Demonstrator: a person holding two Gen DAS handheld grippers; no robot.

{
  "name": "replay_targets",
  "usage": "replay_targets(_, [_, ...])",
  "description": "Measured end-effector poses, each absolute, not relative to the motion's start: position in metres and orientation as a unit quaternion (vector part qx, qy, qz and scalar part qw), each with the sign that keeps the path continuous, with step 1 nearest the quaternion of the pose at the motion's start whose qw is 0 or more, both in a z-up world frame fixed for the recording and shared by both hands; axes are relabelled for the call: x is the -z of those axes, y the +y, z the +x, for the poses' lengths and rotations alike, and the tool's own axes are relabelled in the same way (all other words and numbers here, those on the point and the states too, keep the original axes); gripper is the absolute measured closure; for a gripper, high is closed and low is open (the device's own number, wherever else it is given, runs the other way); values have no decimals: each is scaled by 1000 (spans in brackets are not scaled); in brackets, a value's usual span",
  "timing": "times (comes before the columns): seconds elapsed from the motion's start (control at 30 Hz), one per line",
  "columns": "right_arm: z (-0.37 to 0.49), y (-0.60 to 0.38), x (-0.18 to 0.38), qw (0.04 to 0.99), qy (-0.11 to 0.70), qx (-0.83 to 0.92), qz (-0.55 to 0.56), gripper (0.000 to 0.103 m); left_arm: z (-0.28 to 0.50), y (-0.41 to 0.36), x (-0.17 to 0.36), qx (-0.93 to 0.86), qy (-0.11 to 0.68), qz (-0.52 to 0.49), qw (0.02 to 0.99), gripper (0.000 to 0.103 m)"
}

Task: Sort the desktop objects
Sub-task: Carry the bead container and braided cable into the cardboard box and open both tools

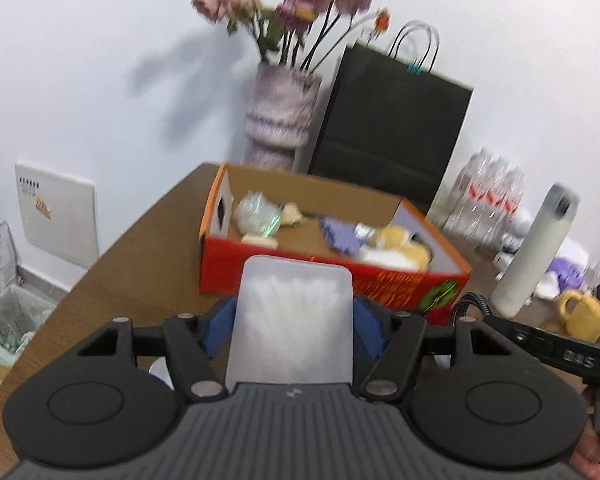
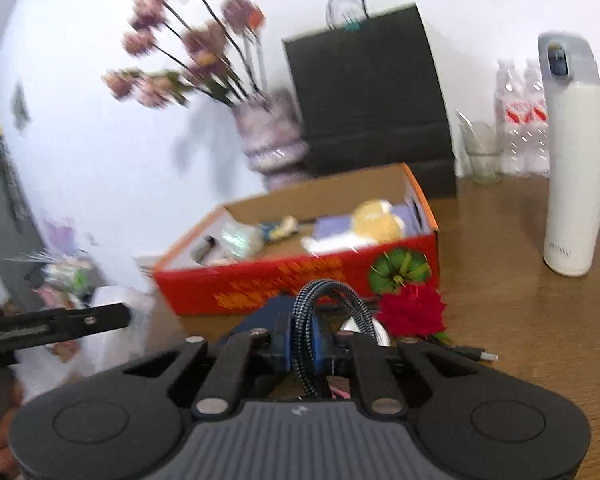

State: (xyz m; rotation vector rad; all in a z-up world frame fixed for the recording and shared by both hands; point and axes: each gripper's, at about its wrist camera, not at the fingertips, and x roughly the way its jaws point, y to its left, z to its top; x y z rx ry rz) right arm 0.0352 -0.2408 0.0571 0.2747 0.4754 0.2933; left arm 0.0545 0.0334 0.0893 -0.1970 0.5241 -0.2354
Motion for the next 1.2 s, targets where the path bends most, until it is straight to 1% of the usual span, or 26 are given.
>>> replay_targets(0.13, [22,-246,-90,960,188,-166,128,94,56,28,-113,130,232,-88,960,37])
replay_targets(0.27, [36,-253,-123,959,159,-196,130,94,78,22,-136,136,217,-80,963,37])
replay_targets(0.4, [84,-249,-150,961,145,-205,112,94,130,15,-157,146,227,-91,958,37])
replay_targets(0.53, [153,-250,-161,946,172,-231,148,94,195,13,-158,147,254,-101,951,37])
replay_targets(0.63, [211,-242,-156,932,198,-251,169,94,243,12,-149,134,280,-106,945,37])
replay_targets(0.77, [261,-246,-133,897,217,-307,232,94,275,13,-139,124,279,-91,948,37])
replay_targets(0.83, [291,-252,-110,867,254,-331,272,93,293,10,-130,118,290,-93,945,36])
replay_targets(0.87, [307,-255,-96,865,287,-303,278,92,302,9,-124,115,303,-97,941,36])
replay_targets(0.9, [319,-255,-83,883,321,-231,251,84,309,7,-117,113,320,-98,935,36])
replay_targets(0.93, [326,-252,-73,905,337,-162,200,84,314,4,-109,119,333,-92,931,37])
replay_targets(1.0, [328,-249,-59,927,341,-101,120,84,314,2,-98,129,341,-75,928,37])
replay_targets(1.07, [323,-255,-52,931,340,-74,112,84,312,4,-95,126,334,-72,931,37])
replay_targets(1.13, [318,-263,-52,928,335,-85,138,83,311,8,-99,123,328,-83,933,35])
replay_targets(1.2, [313,-259,-58,930,328,-98,136,78,309,12,-105,120,324,-92,934,35])
